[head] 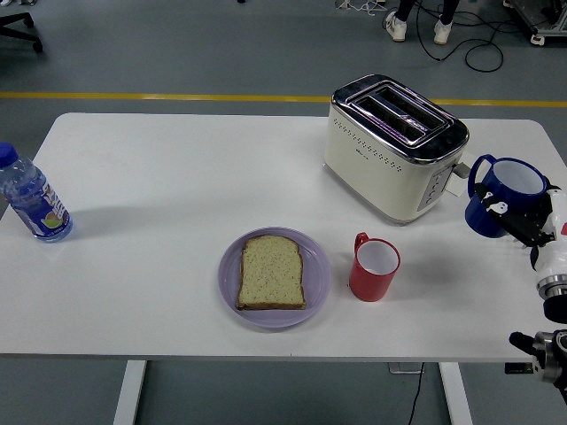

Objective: Pick up the cup,pour liquid into bread,place the cup on the desk

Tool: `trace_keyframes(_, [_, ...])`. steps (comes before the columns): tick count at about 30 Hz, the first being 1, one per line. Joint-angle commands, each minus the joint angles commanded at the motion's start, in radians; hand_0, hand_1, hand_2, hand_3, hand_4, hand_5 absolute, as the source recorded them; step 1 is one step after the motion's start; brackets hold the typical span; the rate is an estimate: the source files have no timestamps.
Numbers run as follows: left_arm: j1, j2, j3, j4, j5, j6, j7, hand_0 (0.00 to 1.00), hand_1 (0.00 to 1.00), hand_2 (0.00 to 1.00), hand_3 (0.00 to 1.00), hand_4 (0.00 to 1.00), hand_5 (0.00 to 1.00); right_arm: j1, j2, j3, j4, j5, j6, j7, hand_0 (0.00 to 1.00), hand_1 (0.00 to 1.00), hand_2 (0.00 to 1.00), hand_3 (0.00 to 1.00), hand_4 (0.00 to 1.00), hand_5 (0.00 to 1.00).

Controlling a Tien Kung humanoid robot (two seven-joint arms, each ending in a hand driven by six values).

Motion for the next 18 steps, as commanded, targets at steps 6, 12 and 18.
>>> trace_keyframes(6, [0.0, 0.001, 0.0, 0.0, 0.0, 0.0, 0.0, 0.632, 0.637, 0.649, 0.502, 0.238, 0.865, 0.031, -0.016, -0.021, 0.046, -0.095, 0.032, -0.107, 0.428, 0.436, 0.578, 0.567, 0.663, 0.002])
trace_keyframes(12, [0.001, 0.0, -0.002, 0.0, -0.001, 0.0, 0.0, 0.632, 0.638, 0.649, 0.502, 0.239, 0.865, 0.077, -0.037, -0.072, 0.084, -0.219, 0.076, -0.222, 0.419, 0.435, 0.577, 0.568, 0.665, 0.002])
trace_keyframes(18, [0.004, 0.0, 0.002, 0.0, -0.004, 0.0, 0.001, 0.632, 0.638, 0.65, 0.502, 0.239, 0.863, 0.154, -0.049, -0.141, 0.077, -0.363, 0.116, -0.302, 0.414, 0.433, 0.576, 0.568, 0.665, 0.002])
